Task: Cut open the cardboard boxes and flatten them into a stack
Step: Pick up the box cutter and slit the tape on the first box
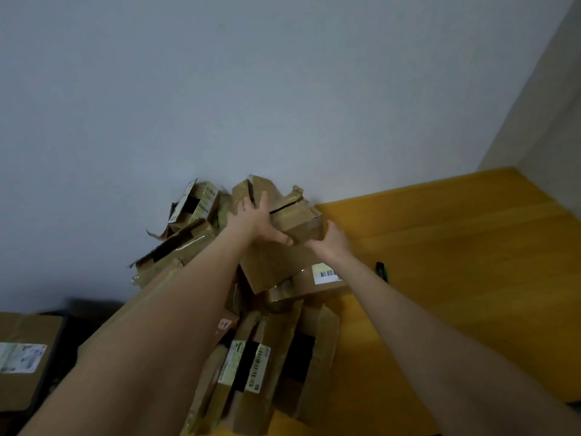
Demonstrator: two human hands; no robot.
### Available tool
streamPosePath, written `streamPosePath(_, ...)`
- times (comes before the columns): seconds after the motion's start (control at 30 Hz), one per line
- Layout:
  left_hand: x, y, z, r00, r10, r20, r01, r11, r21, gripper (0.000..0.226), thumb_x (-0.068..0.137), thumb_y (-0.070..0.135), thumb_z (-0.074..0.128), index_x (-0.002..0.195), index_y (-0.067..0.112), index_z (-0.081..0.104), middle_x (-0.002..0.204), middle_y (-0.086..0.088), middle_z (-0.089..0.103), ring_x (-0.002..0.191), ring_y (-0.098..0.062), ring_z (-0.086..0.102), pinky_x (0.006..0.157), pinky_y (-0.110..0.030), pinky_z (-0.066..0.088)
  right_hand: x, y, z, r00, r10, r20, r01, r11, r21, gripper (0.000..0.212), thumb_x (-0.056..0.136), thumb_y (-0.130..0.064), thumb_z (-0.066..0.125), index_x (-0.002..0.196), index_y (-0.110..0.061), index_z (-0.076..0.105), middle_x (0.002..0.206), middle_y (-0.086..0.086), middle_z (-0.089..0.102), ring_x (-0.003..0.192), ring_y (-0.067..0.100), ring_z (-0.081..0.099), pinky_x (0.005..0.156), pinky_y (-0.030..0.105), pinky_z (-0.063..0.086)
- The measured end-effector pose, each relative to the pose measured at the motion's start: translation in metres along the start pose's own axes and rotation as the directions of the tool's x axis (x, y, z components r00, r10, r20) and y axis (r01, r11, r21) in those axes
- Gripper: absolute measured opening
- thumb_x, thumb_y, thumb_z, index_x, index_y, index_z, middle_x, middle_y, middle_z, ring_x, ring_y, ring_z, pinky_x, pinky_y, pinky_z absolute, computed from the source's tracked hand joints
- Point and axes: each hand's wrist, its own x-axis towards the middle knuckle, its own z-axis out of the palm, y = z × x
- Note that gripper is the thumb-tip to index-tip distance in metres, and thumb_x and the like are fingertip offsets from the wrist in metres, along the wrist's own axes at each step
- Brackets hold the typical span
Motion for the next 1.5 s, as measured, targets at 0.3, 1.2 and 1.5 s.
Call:
streamPosePath(0.3,0.005,-0.003,0.019,0.994,0.075,0.080,-0.083,0.992,0.099,0.123,0.063,0.066,0.076,0.153,0.033,-0.002,0.155,-0.021,0.009,0.142,-0.043,0.017,0.112,-0.061,0.021,0.001,0.013,0.011,0.999,0.037,0.021,-0.040,0.988,0.152,0.067,0.086,-0.010,0.067,0.143,-0.015,0.032,0.135,0.007,0.051,0.102,0.016,0.050,0.076,0.025,0.045)
streamPosePath(1.2,0.020,-0.004,0.003,0.993,0.114,-0.028,-0.112,0.991,0.071,0.118,0.061,0.067,0.075,0.152,0.032,0.008,0.151,-0.020,0.022,0.139,-0.039,0.025,0.109,-0.059,0.030,0.002,0.022,0.008,0.998,0.051,0.037,-0.059,0.964,0.258,0.055,0.091,-0.020,0.062,0.139,-0.017,0.035,0.122,0.001,0.055,0.096,0.014,0.054,0.078,0.027,0.045)
streamPosePath(1.5,-0.016,-0.006,-0.053,0.988,0.155,0.008,-0.061,0.437,-0.898,0.068,0.074,0.053,0.074,0.128,0.018,0.053,0.114,-0.002,0.067,0.096,-0.017,0.067,0.069,-0.030,0.056,-0.011,-0.009,-0.052,0.963,0.034,0.268,-0.226,0.643,0.731,0.102,0.061,-0.071,0.066,0.144,-0.019,0.037,0.144,0.010,0.044,0.130,0.032,0.044,0.109,0.052,0.035)
